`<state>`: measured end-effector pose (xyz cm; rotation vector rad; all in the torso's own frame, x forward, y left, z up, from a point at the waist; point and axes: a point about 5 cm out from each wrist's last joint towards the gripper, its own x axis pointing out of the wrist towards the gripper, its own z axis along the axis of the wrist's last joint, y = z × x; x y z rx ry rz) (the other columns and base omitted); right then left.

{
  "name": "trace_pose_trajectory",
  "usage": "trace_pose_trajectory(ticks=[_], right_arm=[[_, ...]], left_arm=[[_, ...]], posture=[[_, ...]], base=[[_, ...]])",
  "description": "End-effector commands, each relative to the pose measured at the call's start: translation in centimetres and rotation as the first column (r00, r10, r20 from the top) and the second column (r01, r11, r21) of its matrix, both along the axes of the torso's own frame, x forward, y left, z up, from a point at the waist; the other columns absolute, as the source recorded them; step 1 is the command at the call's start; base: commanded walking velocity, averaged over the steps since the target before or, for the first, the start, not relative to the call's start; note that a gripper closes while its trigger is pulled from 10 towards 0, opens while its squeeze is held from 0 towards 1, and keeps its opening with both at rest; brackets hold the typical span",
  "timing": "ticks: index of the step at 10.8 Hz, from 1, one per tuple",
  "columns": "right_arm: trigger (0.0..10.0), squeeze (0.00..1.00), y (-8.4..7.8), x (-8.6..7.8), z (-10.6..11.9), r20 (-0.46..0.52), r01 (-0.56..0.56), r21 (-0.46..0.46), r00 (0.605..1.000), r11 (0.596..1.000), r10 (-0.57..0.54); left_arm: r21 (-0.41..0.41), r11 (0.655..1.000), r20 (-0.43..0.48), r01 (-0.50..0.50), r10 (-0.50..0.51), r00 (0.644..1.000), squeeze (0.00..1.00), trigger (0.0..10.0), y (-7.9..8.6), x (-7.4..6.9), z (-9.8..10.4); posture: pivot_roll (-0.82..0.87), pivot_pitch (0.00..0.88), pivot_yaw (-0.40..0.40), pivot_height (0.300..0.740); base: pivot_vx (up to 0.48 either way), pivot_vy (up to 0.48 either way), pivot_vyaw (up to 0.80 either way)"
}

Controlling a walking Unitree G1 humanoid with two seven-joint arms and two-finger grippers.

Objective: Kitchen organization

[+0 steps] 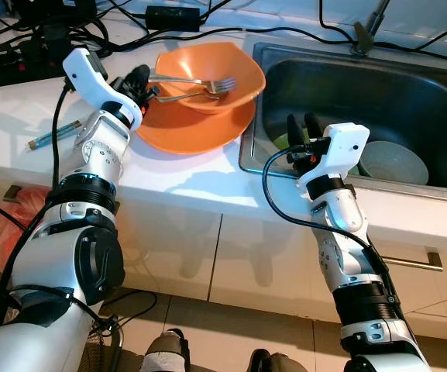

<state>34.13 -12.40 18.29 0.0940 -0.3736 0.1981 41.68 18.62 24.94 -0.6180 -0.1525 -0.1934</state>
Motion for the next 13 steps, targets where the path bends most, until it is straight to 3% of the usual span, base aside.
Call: trace_pose_trajectory(ticks=[1,5,7,9,11,13], right_arm=[[10.0,0.0,-0.4,-0.1,0.2,0.008,0.014,0.002,1.0,1.0,-0.014],[10.0,0.0,-0.3,-0.1,0.1,0.005,0.01,0.001,1.0,1.0,-0.01],[10.0,0.0,-0.3,0.0,0.2,0.004,0.007,0.002,1.0,1.0,-0.007],[10.0,0.0,-0.3,0.0,0.2,0.004,0.006,-0.002,1.0,1.0,-0.006],[10.0,0.0,-0.3,0.1,0.1,0.0,0.003,-0.003,1.0,1.0,-0.003],[10.0,0.0,-0.2,0.2,0.1,-0.005,0.0,0.013,1.0,1.0,0.0]], left_arm=[[0.009,1.0,0.018,0.013,-0.014,1.0,0.0,0.0,-0.5,0.2,0.8],[-0.004,0.999,0.084,0.04,-0.039,0.996,0.0,0.0,-0.5,-0.1,1.9],[-0.081,0.991,0.152,0.11,-0.096,0.984,0.0,0.0,-1.1,-0.6,3.2],[-0.132,0.976,0.204,0.171,-0.142,0.969,0.0,0.0,-1.7,-1.3,4.1],[-0.137,0.971,0.276,0.197,-0.153,0.949,0.0,0.0,-2.2,-2.5,5.6],[-0.119,0.966,0.297,0.23,-0.187,0.936,0.0,0.0,-3.6,-3.4,5.7]], posture=[[0.17,0.136,-0.016,0.74],[0.18,0.133,-0.019,0.74],[0.19,0.132,-0.022,0.74],[0.19,0.133,-0.025,0.74],[0.2,0.133,-0.029,0.74],[0.2,0.127,-0.03,0.74]], base=[[0.0,0.0,0.0],[0.0,0.0,0.0],[0.0,0.0,0.0],[0.0,0.0,0.0],[0.0,0.0,0.0],[0.0,0.0,0.0]])
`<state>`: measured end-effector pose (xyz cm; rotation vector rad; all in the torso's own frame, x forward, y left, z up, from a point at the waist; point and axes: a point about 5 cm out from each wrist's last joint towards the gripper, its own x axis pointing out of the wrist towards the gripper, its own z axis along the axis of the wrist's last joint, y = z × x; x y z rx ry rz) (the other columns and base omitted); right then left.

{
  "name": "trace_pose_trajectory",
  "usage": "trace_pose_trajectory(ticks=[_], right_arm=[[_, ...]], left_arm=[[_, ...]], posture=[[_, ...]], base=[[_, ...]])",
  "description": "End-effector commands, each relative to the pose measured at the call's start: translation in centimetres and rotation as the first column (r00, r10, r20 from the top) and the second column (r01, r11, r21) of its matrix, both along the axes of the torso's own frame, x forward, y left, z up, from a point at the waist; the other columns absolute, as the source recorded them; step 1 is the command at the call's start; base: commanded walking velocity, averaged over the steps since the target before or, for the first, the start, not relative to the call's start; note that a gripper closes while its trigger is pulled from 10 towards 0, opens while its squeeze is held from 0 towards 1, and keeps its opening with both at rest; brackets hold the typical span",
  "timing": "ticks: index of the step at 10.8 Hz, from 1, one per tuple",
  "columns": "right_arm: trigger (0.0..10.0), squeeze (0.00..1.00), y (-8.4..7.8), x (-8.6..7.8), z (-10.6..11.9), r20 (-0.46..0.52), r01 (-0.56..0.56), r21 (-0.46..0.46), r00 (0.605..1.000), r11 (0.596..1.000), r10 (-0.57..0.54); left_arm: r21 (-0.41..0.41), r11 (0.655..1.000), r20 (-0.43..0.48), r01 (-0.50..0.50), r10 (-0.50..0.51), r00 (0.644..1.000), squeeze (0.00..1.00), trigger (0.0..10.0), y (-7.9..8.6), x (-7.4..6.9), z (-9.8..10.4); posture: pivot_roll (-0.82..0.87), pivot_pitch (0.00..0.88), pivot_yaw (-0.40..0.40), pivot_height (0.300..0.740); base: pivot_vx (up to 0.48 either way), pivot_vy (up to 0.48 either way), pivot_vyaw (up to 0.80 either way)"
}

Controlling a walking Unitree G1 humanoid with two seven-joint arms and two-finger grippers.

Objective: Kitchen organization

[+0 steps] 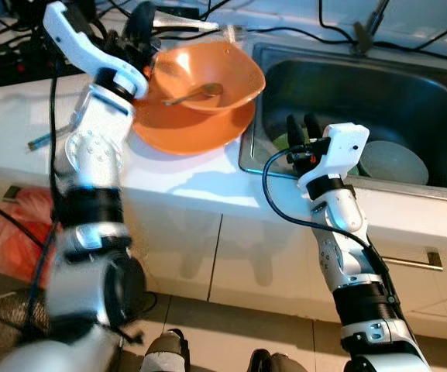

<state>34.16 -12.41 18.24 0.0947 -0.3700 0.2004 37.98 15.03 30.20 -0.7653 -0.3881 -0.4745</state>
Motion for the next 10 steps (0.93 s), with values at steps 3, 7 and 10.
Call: trace_pose_trajectory(ticks=[3,7,10], right_arm=[[10.0,0.0,-0.9,0.4,0.9,0.001,0.023,0.117,1.0,0.993,-0.023],[10.0,0.0,-2.5,0.8,2.9,0.023,0.044,0.266,0.998,0.963,-0.052],[10.0,0.0,-4.4,0.7,3.2,-0.017,0.053,0.47,0.999,0.881,-0.051]], left_arm=[[0.054,0.989,0.035,0.14,-0.142,0.989,0.0,7.6,-4.3,-2.1,0.4],[0.041,0.978,-0.027,0.204,-0.203,0.979,0.0,10.0,-7.2,-2.7,-1.4],[-0.003,0.972,-0.065,0.236,-0.236,0.97,0.0,10.0,-8.8,-2.8,-2.1]], posture=[[0.19,0.114,-0.026,0.74],[0.19,0.108,-0.023,0.74],[0.17,0.126,-0.023,0.74]], base=[[0.0,0.0,0.0],[0.0,0.0,0.0],[0.0,0.0,0.0]])
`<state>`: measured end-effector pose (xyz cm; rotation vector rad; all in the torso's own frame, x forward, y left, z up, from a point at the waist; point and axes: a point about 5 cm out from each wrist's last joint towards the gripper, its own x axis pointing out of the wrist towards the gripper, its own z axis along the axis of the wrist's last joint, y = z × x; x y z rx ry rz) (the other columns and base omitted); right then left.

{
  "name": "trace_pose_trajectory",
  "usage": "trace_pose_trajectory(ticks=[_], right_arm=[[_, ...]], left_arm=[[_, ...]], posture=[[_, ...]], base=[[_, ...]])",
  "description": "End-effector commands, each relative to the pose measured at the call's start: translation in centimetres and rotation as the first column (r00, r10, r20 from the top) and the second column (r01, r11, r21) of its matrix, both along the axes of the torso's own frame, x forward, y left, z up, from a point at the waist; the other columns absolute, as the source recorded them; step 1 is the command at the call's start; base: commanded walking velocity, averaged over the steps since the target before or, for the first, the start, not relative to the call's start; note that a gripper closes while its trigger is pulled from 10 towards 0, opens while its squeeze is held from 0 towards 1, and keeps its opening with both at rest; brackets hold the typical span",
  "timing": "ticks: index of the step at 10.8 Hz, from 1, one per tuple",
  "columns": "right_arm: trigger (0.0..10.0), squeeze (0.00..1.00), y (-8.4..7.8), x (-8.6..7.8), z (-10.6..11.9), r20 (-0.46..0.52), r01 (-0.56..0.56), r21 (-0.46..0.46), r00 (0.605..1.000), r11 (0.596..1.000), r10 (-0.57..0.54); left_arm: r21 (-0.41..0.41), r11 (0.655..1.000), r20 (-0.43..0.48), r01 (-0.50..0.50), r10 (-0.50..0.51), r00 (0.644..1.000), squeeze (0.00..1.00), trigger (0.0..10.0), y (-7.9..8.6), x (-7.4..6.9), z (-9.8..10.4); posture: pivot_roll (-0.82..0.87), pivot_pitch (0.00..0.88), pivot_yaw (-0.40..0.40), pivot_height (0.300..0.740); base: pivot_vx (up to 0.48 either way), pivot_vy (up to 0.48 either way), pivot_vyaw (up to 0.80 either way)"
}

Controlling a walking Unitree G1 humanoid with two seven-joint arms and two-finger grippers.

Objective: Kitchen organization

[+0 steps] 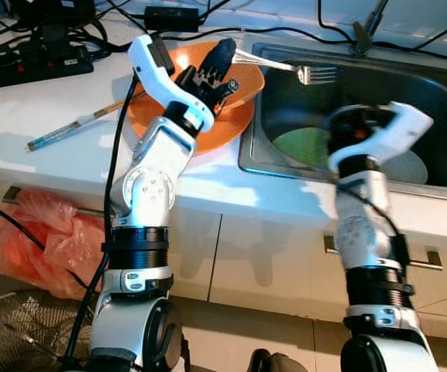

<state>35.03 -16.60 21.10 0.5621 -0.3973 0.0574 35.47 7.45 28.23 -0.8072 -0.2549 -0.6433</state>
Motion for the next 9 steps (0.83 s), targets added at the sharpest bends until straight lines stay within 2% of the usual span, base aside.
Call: trace_pose_trajectory(ticks=[1,3,5,9], right_arm=[[10.0,0.0,-0.7,-0.2,0.3,-0.002,-0.012,0.092,1.0,0.996,0.012],[10.0,0.0,-0.8,-0.5,0.3,-0.002,-0.078,0.202,0.997,0.976,0.08],[10.0,0.0,-0.1,-0.8,0.7,0.04,-0.189,0.327,0.982,0.926,0.187],[10.0,0.0,1.2,-1.3,1.2,0.101,-0.326,0.388,0.945,0.862,0.312]], left_arm=[[-0.022,0.999,-0.01,0.029,-0.03,1.0,0.0,10.0,-1.4,-0.2,-0.1],[-0.05,0.999,-0.015,0.016,-0.017,1.0,0.0,10.0,-1.6,-0.1,0.0],[-0.05,0.998,-0.024,0.034,-0.035,0.999,0.0,10.0,-2.2,-0.3,-0.3],[-0.045,0.998,-0.025,0.049,-0.05,0.998,0.0,10.0,-2.5,-0.4,-0.4]], posture=[[0.17,0.13,-0.023,0.74],[0.16,0.134,-0.021,0.74],[0.16,0.139,-0.023,0.74],[0.17,0.14,-0.024,0.74]], base=[[0.0,0.0,0.0],[0.0,0.0,0.0],[0.0,0.0,0.0],[0.0,0.0,0.0]])
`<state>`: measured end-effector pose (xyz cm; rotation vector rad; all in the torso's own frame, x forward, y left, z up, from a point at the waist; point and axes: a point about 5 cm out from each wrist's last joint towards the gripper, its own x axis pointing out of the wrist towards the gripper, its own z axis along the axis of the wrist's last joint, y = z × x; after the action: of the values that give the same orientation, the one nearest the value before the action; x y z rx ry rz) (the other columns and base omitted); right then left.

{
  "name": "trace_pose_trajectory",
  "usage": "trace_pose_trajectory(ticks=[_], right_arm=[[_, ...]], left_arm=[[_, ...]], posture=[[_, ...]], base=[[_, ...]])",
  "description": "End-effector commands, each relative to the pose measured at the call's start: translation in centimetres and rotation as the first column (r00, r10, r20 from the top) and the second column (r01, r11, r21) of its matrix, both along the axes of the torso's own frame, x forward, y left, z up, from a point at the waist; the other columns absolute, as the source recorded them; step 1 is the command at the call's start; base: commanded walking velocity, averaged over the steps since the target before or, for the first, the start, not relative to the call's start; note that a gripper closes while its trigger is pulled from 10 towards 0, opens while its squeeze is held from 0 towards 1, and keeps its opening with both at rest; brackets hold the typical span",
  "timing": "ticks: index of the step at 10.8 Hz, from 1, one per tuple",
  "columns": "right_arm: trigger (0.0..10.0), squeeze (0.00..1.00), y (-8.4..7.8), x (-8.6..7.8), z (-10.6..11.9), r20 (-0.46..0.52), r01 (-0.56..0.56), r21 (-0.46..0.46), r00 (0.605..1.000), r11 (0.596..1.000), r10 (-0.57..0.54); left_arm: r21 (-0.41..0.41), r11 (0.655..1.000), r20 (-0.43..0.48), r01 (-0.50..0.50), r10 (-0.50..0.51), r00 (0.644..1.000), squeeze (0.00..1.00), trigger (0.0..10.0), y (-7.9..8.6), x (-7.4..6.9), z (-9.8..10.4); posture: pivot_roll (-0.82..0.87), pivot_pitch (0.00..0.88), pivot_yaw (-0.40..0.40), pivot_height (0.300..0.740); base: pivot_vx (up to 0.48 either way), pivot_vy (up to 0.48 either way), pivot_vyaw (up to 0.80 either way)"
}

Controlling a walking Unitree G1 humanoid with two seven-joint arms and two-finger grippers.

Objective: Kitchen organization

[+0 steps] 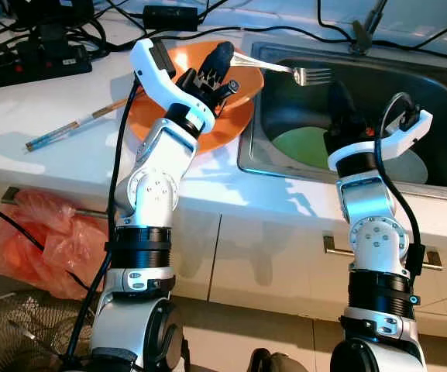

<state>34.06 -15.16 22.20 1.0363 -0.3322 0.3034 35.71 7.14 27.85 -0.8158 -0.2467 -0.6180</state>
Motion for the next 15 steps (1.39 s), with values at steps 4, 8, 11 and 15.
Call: trace_pose_trajectory(ticks=[4,8,11,15], right_arm=[[10.0,0.0,0.1,-0.7,0.3,0.028,-0.039,0.02,0.999,0.999,0.038],[10.0,0.0,0.0,-0.5,0.1,0.009,-0.027,0.02,1.0,0.999,0.027],[10.0,0.0,-0.8,-0.1,-0.4,-0.024,0.023,0.027,0.999,0.999,-0.023],[10.0,0.0,-1.3,0.2,-0.6,-0.039,0.066,0.039,0.997,0.997,-0.065]], left_arm=[[-0.028,0.991,0.004,0.127,-0.127,0.992,0.0,10.0,-3.0,-1.2,0.0],[-0.018,0.988,0.014,0.151,-0.151,0.989,0.0,10.0,-3.1,-1.6,0.1],[-0.009,0.988,0.022,0.155,-0.155,0.988,0.0,10.0,-2.9,-1.8,0.3],[0.007,0.988,0.008,0.153,-0.153,0.988,0.0,10.0,-2.7,-2.1,-0.1]], posture=[[0.17,0.141,-0.024,0.74],[0.18,0.138,-0.026,0.74],[0.18,0.136,-0.026,0.74],[0.19,0.135,-0.025,0.74]], base=[[0.0,0.0,0.0],[0.0,0.0,0.0],[0.0,0.0,0.0],[0.0,0.0,0.0]])
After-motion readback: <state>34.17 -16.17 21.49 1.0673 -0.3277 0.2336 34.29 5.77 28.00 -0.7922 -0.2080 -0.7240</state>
